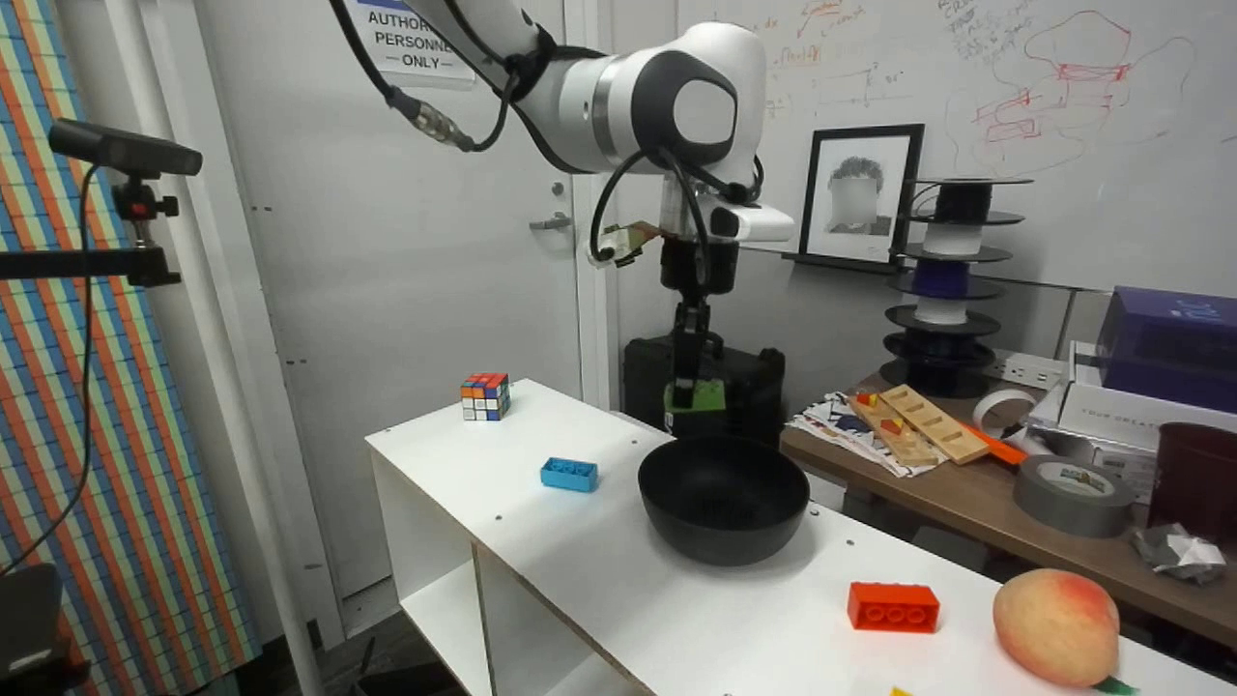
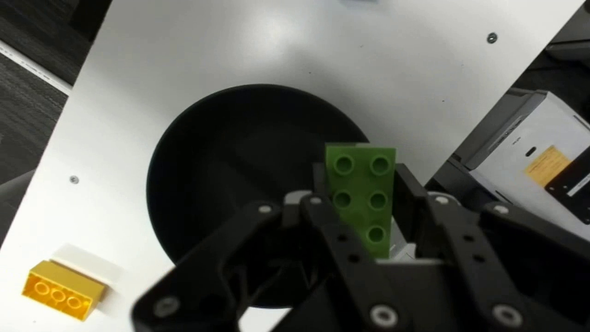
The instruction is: Put the green, blue, red and yellow building blocks inside the black bowl
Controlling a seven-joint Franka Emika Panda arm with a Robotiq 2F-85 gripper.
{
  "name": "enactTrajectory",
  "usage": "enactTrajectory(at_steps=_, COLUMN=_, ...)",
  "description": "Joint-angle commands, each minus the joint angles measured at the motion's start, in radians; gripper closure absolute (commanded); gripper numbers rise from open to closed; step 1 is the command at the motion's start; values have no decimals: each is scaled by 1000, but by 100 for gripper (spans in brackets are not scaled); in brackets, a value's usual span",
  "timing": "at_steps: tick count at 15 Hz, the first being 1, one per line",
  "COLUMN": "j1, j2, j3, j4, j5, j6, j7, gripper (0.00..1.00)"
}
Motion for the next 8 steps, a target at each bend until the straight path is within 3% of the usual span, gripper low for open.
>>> enactTrajectory(at_steps=1, j1=5, j2=-32, j3=-8, j4=-74, j5=-21, j6=40, j7=18, gripper=89)
enactTrajectory(at_steps=6, j1=15, j2=-59, j3=-30, j4=-142, j5=-59, j6=66, j7=22, gripper=86)
enactTrajectory(at_steps=7, j1=17, j2=-64, j3=-36, j4=-155, j5=-72, j6=71, j7=25, gripper=71)
enactTrajectory(at_steps=8, j1=23, j2=-66, j3=-46, j4=-168, j5=-94, j6=89, j7=28, gripper=39)
